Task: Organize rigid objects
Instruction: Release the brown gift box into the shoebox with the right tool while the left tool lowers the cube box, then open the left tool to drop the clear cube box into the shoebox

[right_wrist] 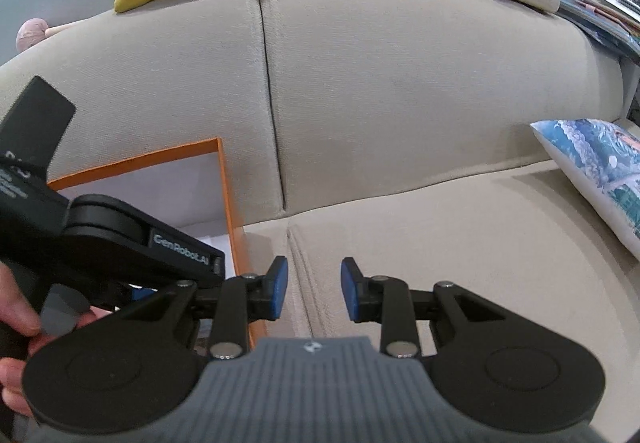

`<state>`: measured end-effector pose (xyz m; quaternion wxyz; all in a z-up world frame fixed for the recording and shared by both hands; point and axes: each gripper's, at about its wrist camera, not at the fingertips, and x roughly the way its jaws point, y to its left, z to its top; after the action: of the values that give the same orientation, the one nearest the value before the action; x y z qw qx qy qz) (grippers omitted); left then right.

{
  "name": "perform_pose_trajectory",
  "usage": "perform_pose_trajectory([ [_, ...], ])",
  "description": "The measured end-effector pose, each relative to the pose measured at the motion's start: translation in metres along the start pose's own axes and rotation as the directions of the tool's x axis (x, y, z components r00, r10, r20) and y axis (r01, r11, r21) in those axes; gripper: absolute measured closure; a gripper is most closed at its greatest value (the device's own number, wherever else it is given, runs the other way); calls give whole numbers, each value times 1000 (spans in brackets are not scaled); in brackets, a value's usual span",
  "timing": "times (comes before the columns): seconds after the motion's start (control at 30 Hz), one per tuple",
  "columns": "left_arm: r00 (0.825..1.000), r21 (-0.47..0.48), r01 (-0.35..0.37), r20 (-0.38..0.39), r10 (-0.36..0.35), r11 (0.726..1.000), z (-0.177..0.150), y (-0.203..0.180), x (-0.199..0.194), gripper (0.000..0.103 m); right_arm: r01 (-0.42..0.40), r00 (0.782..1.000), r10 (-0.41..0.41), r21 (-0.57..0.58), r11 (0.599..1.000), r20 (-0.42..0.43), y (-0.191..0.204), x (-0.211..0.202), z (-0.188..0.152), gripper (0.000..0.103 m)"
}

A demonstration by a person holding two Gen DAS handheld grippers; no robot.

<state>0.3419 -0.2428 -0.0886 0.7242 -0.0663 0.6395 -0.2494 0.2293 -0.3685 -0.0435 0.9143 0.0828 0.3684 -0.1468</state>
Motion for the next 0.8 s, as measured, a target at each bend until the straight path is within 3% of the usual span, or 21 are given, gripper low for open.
perform_pose_trajectory([
  [0.17,999,-3,-20,-43,20,1000,3,-5,11,45,-2,1000,2,6,1000,-9,1,2,-1,72],
  [0.27,999,-7,-19,-42,19,1000,3,-3,11,39,-10,1000,10,3,1000,-17,1,3,0,72],
  [0.4,999,0,-3,-37,3,1000,3,1,7,39,-15,1000,15,1,1000,-22,0,2,-2,72],
  [0.43,999,9,5,-36,-4,1000,3,1,5,40,-17,1000,17,1,1000,-23,0,1,-2,72],
  [0.57,1000,34,5,-21,-4,999,5,6,-4,63,-21,1000,21,-3,1000,-17,0,-4,-3,72],
  [0.8,998,135,-2,62,-6,991,-9,9,-51,68,-49,999,49,-27,998,-2,4,-21,-3,72],
])
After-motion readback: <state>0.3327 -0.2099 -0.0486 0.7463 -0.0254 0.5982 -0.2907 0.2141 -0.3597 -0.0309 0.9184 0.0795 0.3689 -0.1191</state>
